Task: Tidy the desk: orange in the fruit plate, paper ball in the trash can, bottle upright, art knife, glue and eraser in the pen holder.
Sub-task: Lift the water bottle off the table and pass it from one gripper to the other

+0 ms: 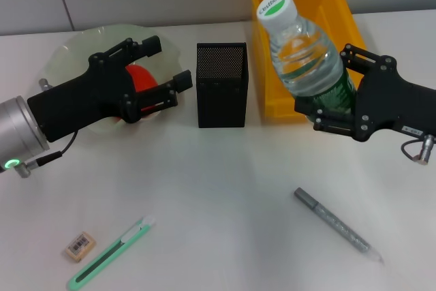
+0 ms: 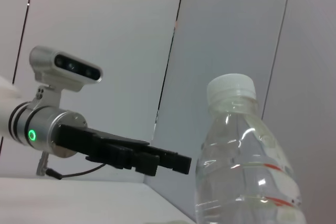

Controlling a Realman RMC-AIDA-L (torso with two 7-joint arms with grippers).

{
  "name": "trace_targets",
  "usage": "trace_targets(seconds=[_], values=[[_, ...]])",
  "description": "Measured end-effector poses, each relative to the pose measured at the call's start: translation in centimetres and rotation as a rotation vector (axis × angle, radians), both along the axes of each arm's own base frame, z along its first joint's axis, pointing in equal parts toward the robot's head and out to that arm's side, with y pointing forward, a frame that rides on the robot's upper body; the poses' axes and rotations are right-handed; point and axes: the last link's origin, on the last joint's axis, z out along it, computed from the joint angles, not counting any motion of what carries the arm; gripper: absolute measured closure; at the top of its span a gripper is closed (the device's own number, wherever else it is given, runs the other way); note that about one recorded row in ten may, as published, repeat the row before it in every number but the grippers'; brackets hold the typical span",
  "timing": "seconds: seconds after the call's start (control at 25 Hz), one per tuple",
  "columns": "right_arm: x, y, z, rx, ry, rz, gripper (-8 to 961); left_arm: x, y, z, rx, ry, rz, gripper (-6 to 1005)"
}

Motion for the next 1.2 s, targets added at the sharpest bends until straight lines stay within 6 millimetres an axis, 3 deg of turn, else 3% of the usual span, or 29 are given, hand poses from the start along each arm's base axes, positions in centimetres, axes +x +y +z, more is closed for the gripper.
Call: trace_targets(seconds=[0.32, 1.2], values=[[-0.5, 1.1, -1.1, 0.003, 0.044, 0.005, 187, -0.2, -1.1, 0.4, 0.076, -0.191, 0.005, 138], [-1.5, 2.9, -3.6, -0.007, 0.107, -0.009, 187, 0.4, -0.8, -0.2, -0.002, -0.273, 0.066, 139]])
